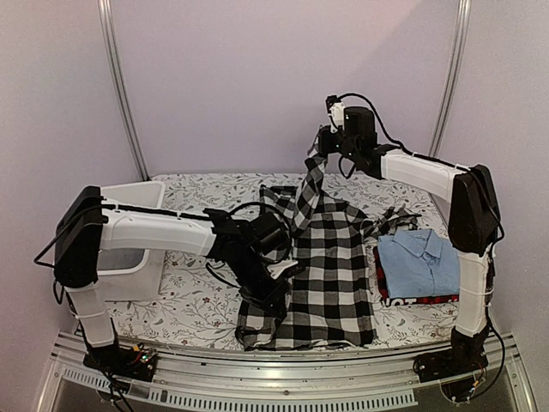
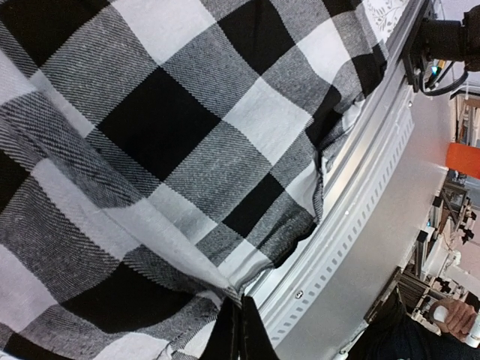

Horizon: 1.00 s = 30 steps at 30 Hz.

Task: Fold and stack the long sleeve shirts
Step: Fold the corner of the shirt at the center of the board.

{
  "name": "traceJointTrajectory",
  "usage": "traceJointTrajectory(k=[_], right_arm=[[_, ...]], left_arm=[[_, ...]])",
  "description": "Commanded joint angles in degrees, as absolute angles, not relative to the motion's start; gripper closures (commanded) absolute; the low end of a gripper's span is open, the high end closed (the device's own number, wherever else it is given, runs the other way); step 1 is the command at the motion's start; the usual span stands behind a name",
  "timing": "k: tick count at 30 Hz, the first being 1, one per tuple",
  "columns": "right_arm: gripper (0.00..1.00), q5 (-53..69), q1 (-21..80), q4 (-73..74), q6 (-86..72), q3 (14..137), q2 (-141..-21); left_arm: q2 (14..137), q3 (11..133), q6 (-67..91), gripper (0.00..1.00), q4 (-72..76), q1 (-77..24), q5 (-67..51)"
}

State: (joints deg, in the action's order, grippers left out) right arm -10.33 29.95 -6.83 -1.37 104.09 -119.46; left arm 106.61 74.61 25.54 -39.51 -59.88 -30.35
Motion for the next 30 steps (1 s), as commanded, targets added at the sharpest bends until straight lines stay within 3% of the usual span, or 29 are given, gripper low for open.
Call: traceJointTrajectory(k=[1,7,16,20,25,30], right_arm=[[1.0,-8.2,29.6,-7.5,-4.1,101.6,-114.3],[1.0,-4.7,29.6,-6.1,-5.3,101.2,-112.8],[1.0,8.0,29.6,-0.8,-9.9,99.7,-110.9],[1.0,12.9,29.7,-0.1,-11.7,97.1,-109.2],[1.0,18.7,30.3,1.4,-13.8,93.4,-107.5],[1.0,21.4,32.2,0.4,-15.1,89.9,-104.9]], left_arm=[[108.4,75.7,25.8,1.0,-37.4,-60.9,-32.5],[109.9,75.7,26.2,0.94,-35.7,-60.9,-32.6],[105.9,79.4,28.1,0.53,-36.6,-57.6,-26.5],[102.3,81.4,30.0,0.54,-36.2,-52.0,-20.3],[102.2,81.2,33.3,0.68,-30.3,-40.1,-15.7],[110.4,87.7,32.0,0.82,-26.8,-33.2,-13.2]])
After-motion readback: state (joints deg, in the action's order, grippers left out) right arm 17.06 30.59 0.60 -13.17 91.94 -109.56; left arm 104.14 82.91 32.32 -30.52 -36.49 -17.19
